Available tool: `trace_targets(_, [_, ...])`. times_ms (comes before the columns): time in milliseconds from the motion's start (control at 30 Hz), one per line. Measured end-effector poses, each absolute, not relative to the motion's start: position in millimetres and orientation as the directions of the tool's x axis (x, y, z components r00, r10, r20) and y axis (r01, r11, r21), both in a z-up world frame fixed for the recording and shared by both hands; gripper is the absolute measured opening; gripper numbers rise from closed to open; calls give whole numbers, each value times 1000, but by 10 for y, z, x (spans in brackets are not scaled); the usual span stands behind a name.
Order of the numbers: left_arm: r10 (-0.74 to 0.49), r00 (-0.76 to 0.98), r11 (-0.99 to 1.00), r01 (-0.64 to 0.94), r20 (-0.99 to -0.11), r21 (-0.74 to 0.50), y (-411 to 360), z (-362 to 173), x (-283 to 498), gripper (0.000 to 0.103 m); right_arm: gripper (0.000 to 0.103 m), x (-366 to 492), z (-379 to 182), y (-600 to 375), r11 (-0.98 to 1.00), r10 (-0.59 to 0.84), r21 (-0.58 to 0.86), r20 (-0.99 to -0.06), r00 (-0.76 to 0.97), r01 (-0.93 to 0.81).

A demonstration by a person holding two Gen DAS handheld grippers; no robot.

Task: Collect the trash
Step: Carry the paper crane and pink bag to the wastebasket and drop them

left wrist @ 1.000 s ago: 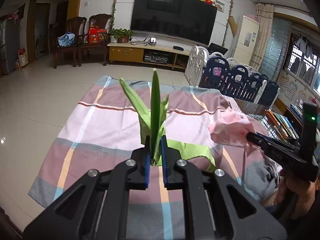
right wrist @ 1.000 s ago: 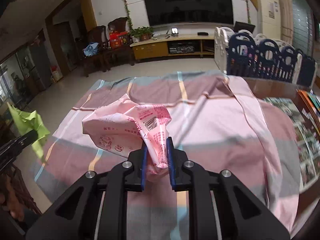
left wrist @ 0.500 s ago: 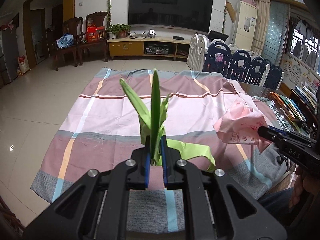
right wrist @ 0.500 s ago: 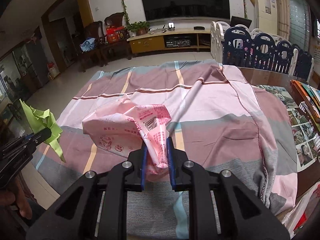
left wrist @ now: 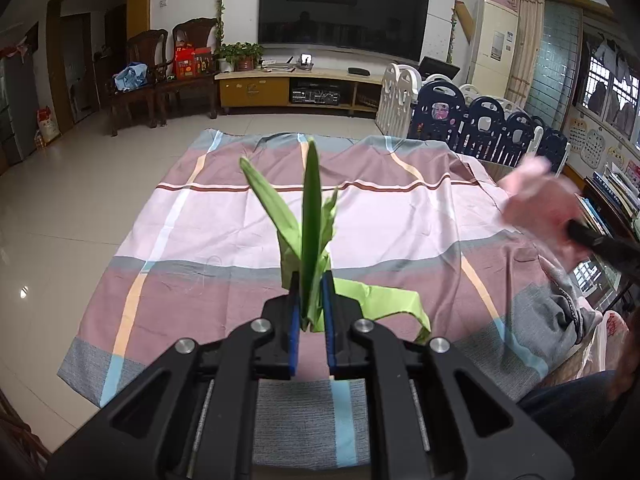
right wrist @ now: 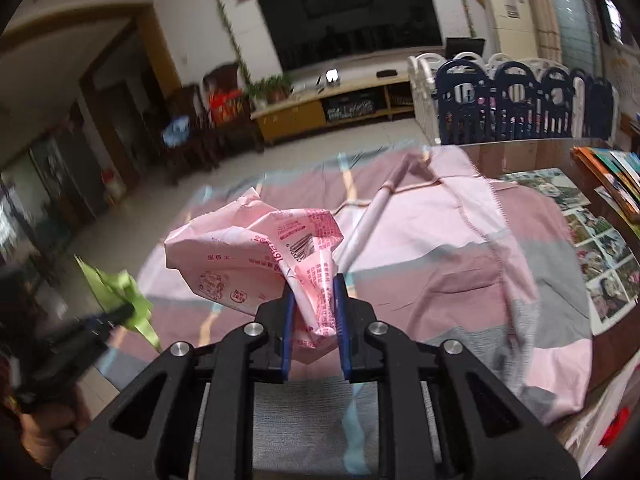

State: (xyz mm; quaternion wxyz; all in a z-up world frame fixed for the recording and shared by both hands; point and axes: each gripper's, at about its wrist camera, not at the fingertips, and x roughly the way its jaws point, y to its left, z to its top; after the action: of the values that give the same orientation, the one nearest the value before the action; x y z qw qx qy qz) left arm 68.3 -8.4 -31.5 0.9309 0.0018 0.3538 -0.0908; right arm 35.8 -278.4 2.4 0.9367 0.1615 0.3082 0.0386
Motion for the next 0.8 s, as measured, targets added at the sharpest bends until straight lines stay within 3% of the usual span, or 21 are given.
trace_targets(167, [-181, 735, 980, 192, -653, -56, -103, -297, 652, 11, 20, -392, 418, -3673, 935, 8, 307, -521, 853, 178])
trace_targets(300, [-233, 719, 963, 264, -655, -53, -289, -303, 603, 11, 25, -1155, 260, -4470, 890, -207, 218, -590, 780, 401])
trace_targets(400, [-317, 700, 928, 369, -641, -55, -609, -223, 472, 11, 52, -1585, -150, -4860, 837, -294, 157, -680, 672, 525])
trace_targets(433, [-343, 688, 911, 411, -640, -47, -781, -177, 398, 11, 71, -1688, -297, -4944, 823, -302, 147, -706, 641, 549])
trace_targets(467, [-370, 673, 895, 444, -640, -50, -919, -137, 337, 11, 76, -1812, -464, -5034, 806, -302, 138, -740, 600, 576])
trace_targets(567, [-481, 609, 822, 563, -631, -84, -1498, 63, 52, 11, 76, -2129, -584, -5145, 760, -315, 157, -760, 568, 631])
trace_targets(800, [-662, 357, 570, 811, -659, -133, -3193, 310, -738, 15, 82, -2510, 121, -5203, 742, -438, 170, -609, 661, 649])
